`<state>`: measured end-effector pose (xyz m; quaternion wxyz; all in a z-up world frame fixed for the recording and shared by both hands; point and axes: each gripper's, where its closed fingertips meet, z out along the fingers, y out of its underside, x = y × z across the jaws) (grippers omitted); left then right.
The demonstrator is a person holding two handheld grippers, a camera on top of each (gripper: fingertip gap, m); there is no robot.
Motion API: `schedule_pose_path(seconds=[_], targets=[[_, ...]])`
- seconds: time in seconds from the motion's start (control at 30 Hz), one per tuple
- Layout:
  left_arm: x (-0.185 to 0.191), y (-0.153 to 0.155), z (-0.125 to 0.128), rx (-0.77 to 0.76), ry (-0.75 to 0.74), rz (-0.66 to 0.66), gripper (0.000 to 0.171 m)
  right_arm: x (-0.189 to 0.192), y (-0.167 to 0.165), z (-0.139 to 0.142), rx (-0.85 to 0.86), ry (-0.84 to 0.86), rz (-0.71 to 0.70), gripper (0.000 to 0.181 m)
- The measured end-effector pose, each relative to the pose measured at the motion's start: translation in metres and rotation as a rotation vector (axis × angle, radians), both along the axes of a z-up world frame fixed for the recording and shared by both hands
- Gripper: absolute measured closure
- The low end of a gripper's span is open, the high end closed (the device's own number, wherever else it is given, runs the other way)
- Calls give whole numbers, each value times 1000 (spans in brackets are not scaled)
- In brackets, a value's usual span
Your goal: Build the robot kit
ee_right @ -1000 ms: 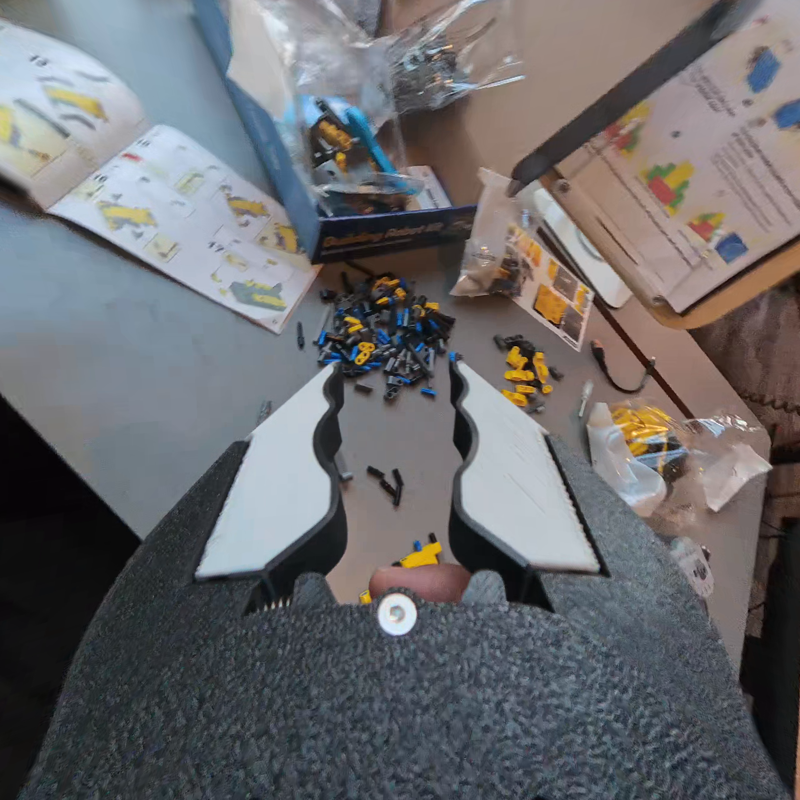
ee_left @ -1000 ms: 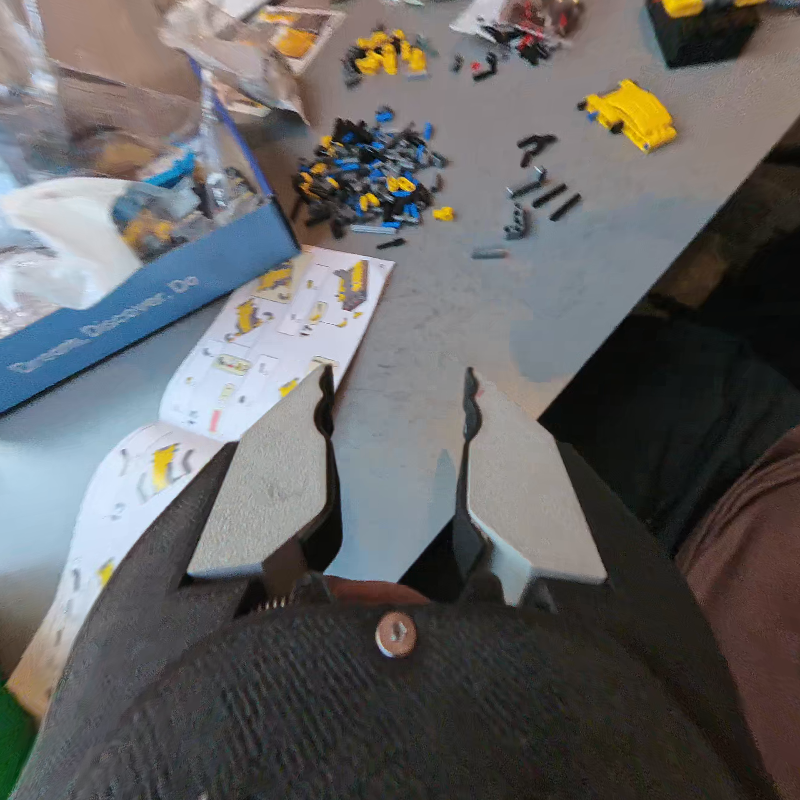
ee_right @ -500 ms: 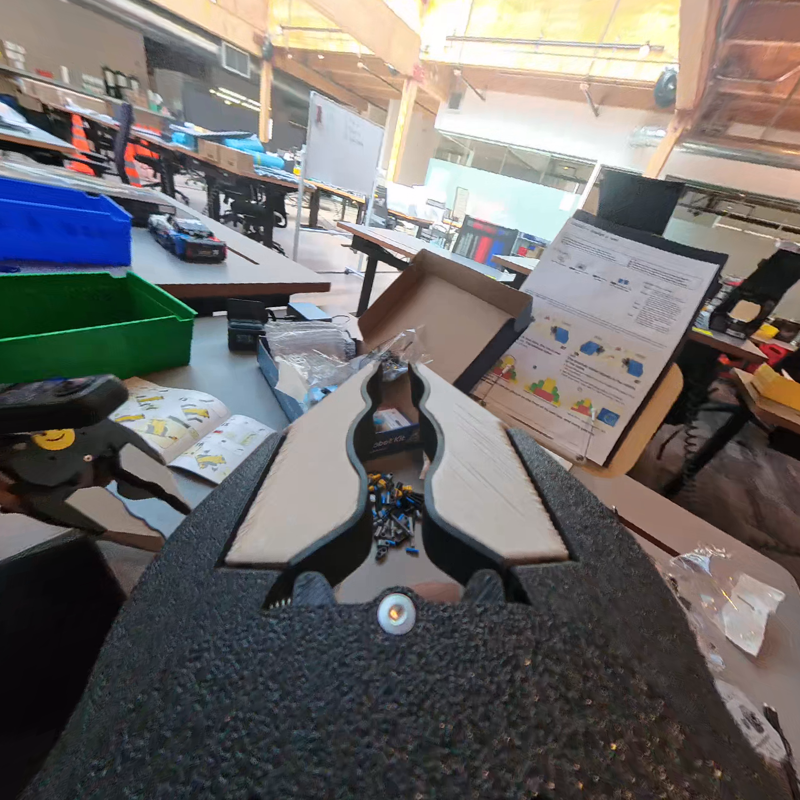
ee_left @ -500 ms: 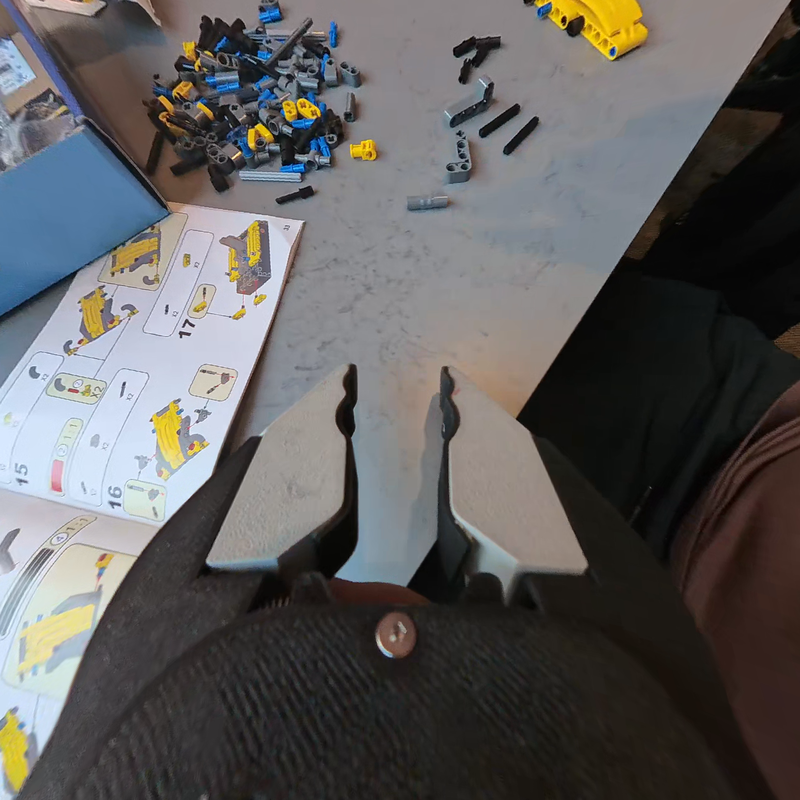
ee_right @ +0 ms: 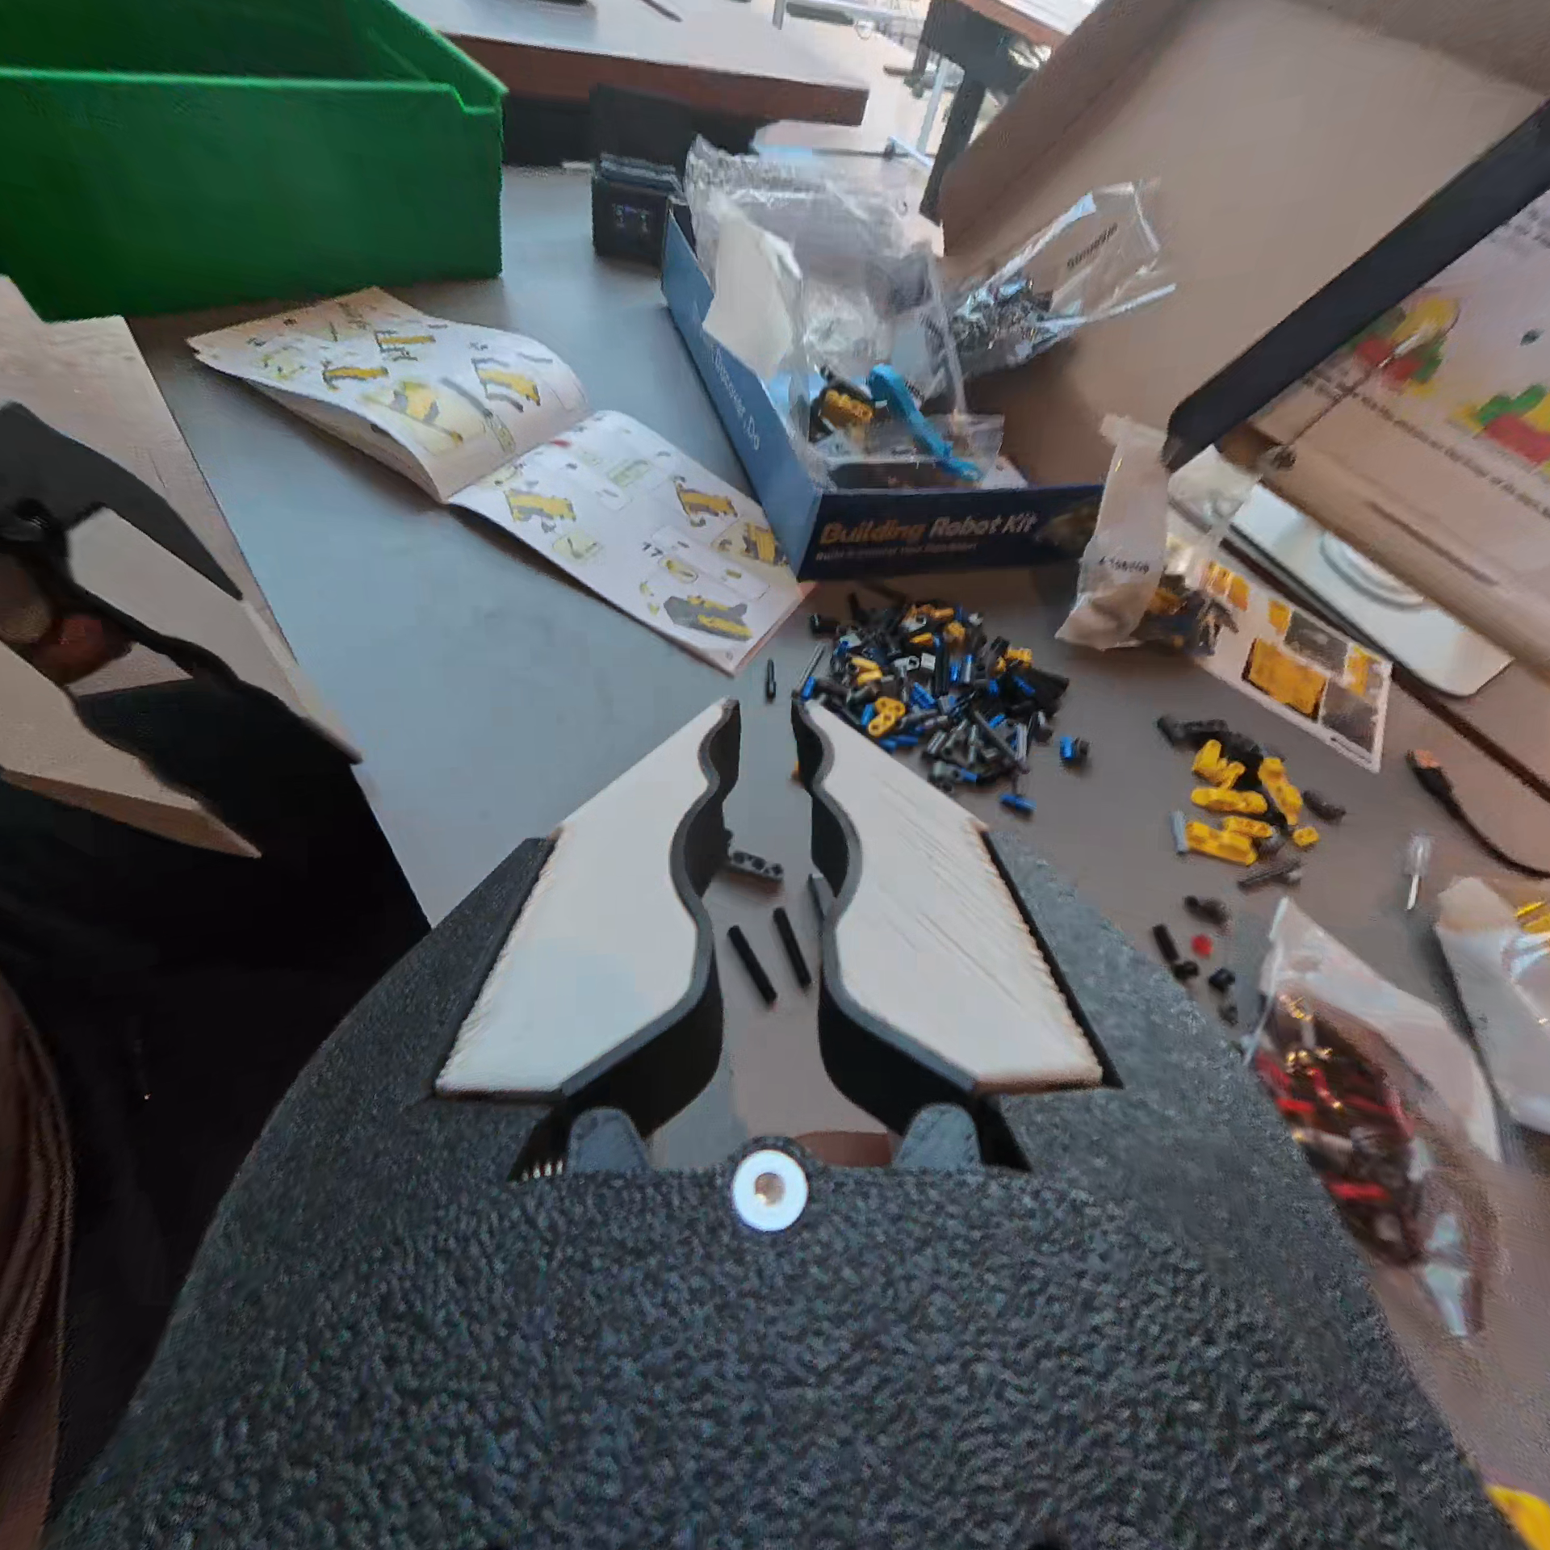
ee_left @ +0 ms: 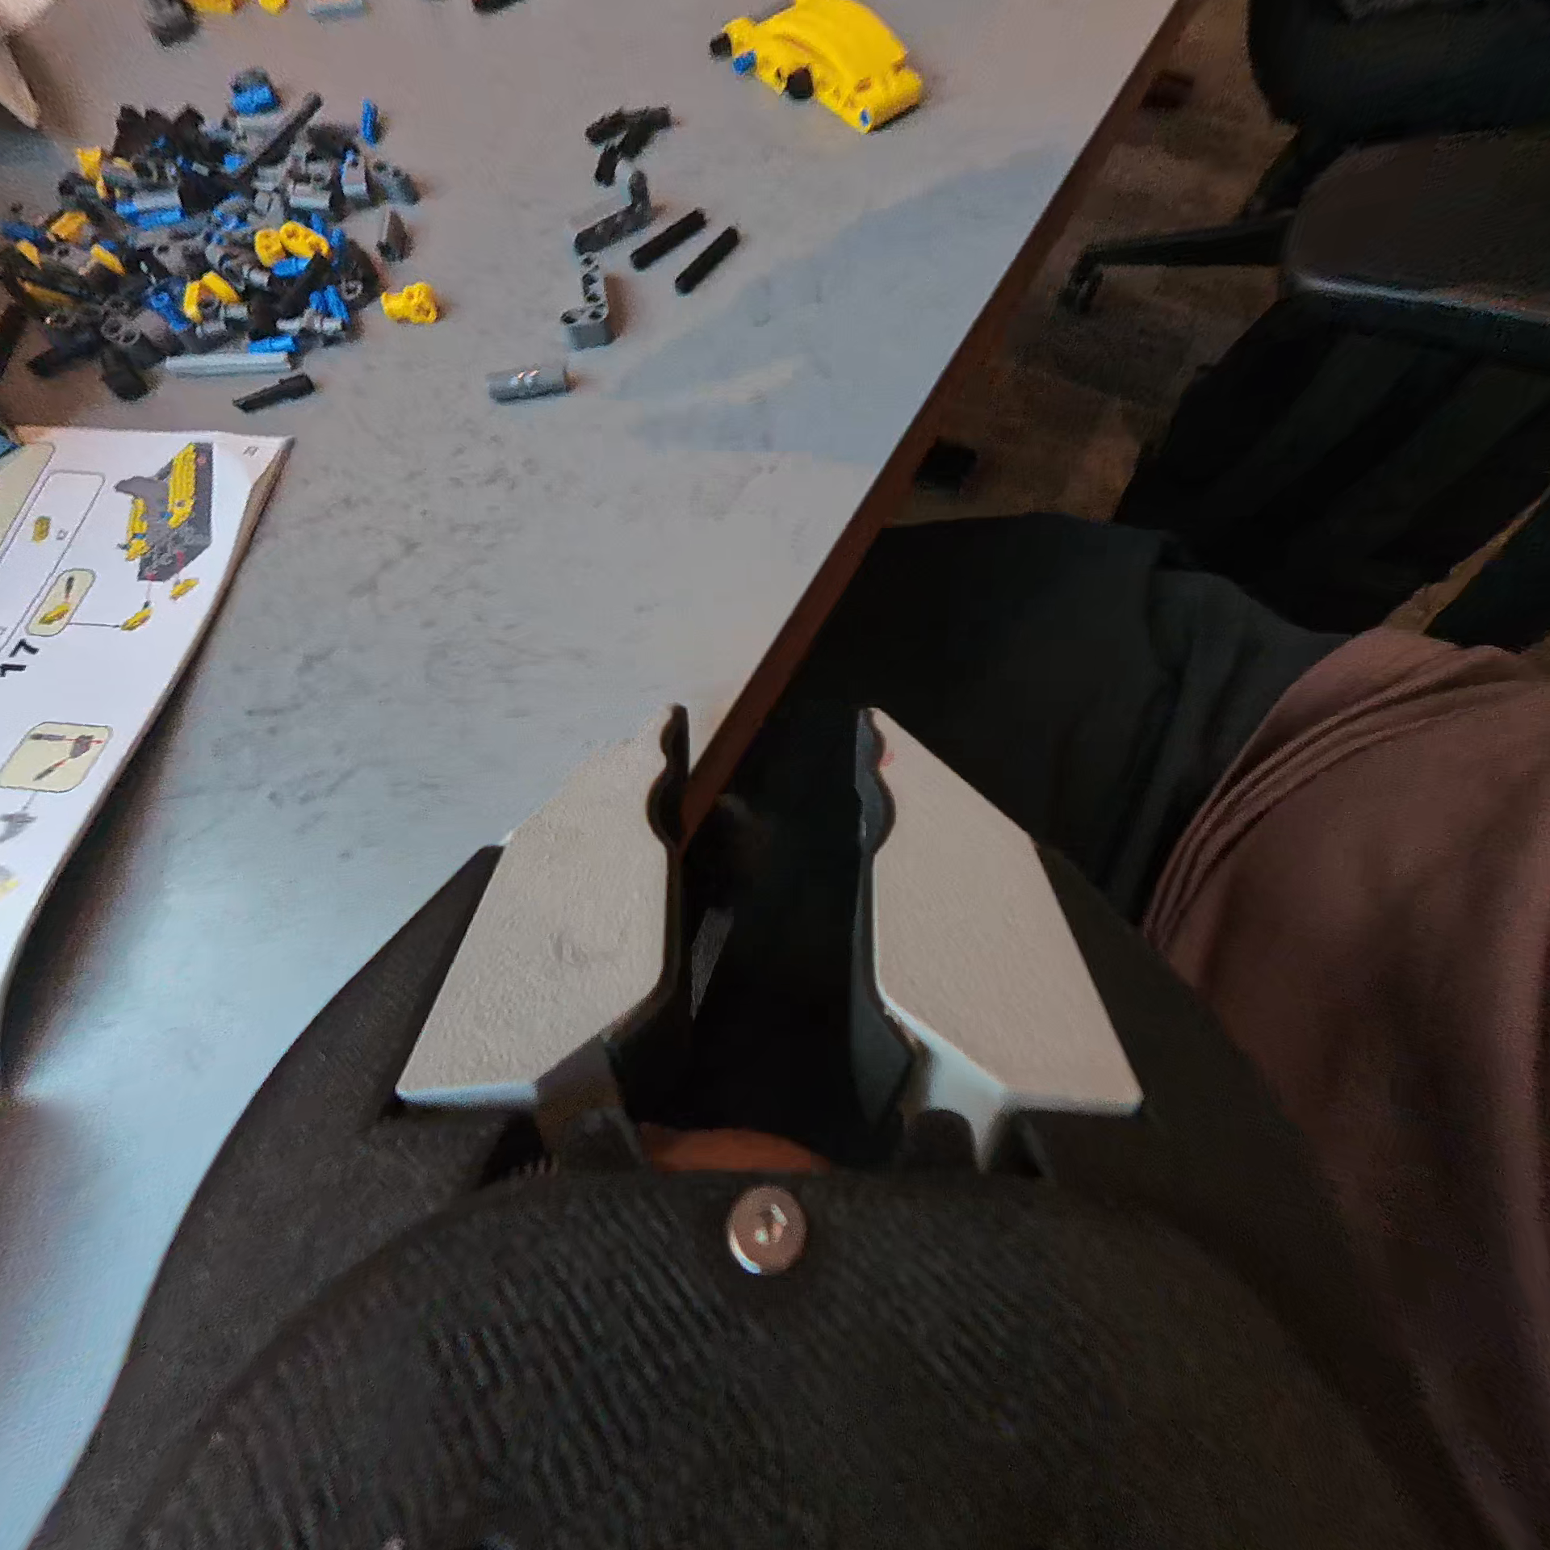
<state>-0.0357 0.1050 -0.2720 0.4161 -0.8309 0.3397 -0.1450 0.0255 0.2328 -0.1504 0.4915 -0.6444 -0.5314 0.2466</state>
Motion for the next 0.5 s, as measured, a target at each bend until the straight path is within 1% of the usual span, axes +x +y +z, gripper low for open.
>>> schedule_pose_path(seconds=[0.07,0.1,0.2,0.27,0.33,0.5], targets=[[8,-5,5,66,-73,3,135,5,3,-29,-10,5,-25,169],[11,-7,7,83,-106,1,136,6,3,-40,2,23,-30,170],[23,-18,4,110,-166,-36,135,9,5,-59,61,28,-53,174],[32,-22,1,138,-197,-69,138,6,4,-61,77,28,-47,174],[42,-25,-5,131,-178,-139,135,1,0,-59,55,69,-30,174],[52,-20,-6,128,-190,-183,134,8,-2,-61,25,105,-41,178]])
